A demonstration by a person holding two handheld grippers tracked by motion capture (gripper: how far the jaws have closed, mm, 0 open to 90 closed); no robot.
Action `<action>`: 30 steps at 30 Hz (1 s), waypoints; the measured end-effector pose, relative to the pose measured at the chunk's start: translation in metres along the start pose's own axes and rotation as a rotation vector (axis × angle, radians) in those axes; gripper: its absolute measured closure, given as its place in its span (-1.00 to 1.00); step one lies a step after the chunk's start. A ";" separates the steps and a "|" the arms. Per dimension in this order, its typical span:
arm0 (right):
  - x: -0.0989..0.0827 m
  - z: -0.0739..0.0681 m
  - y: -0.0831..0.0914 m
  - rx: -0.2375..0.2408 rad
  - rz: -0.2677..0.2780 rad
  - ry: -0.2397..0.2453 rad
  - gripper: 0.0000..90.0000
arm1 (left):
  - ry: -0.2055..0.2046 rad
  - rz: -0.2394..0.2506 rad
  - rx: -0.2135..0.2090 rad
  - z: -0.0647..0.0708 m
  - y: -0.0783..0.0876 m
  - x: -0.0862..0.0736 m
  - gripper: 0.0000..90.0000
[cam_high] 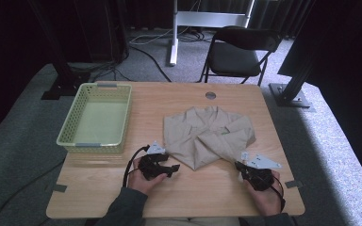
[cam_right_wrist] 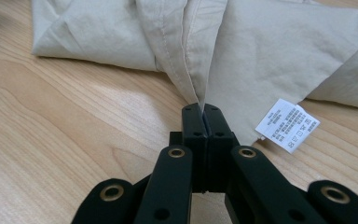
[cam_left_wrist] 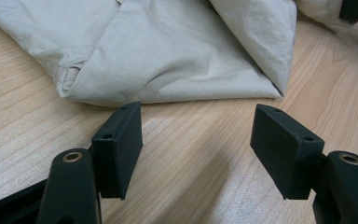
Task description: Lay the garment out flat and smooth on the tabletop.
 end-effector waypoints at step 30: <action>0.000 0.006 0.019 -0.025 0.032 -0.012 0.99 | -0.009 -0.005 0.005 0.001 -0.001 0.001 -0.23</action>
Point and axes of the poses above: each handheld gripper's, and its own axes: y roughly backward along the jaws, x roughly out of its top, z roughly to its right, the point moved 4 cm from there along -y, roughly forward along the jaws, and after that the axes turned 7 degrees about -z, right-handed, at the moved point
